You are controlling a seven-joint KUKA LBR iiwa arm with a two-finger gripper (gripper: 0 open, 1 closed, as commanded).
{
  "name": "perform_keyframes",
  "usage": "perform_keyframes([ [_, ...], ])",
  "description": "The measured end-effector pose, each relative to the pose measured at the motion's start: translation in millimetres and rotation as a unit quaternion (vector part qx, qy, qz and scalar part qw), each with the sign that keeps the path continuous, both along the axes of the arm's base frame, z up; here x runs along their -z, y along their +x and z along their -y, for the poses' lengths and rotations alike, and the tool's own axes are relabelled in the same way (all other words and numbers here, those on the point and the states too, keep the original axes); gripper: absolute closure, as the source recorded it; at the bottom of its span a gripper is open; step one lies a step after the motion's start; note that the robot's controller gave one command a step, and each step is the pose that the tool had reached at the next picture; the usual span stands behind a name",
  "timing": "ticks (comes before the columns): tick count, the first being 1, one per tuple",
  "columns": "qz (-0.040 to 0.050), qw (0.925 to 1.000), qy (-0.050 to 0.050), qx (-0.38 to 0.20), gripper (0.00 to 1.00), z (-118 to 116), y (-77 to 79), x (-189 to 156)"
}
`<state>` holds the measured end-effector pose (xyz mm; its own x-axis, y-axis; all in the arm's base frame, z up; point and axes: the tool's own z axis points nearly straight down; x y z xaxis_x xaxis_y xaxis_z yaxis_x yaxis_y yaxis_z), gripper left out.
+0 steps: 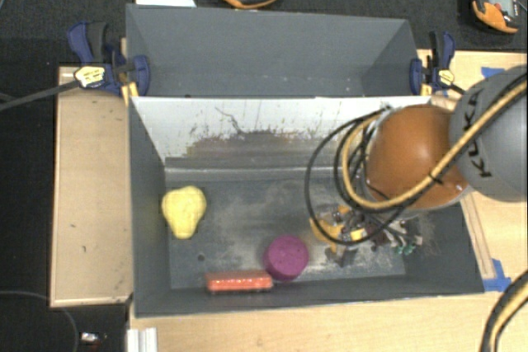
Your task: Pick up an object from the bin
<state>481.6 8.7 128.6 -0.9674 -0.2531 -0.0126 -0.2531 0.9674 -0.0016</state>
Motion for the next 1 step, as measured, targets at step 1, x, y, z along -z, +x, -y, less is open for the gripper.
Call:
perform_keyframes([
  [1, 0.0013, 1.0000, 0.000, 0.001, 1.00, 0.0, 0.7, -27.5],
])
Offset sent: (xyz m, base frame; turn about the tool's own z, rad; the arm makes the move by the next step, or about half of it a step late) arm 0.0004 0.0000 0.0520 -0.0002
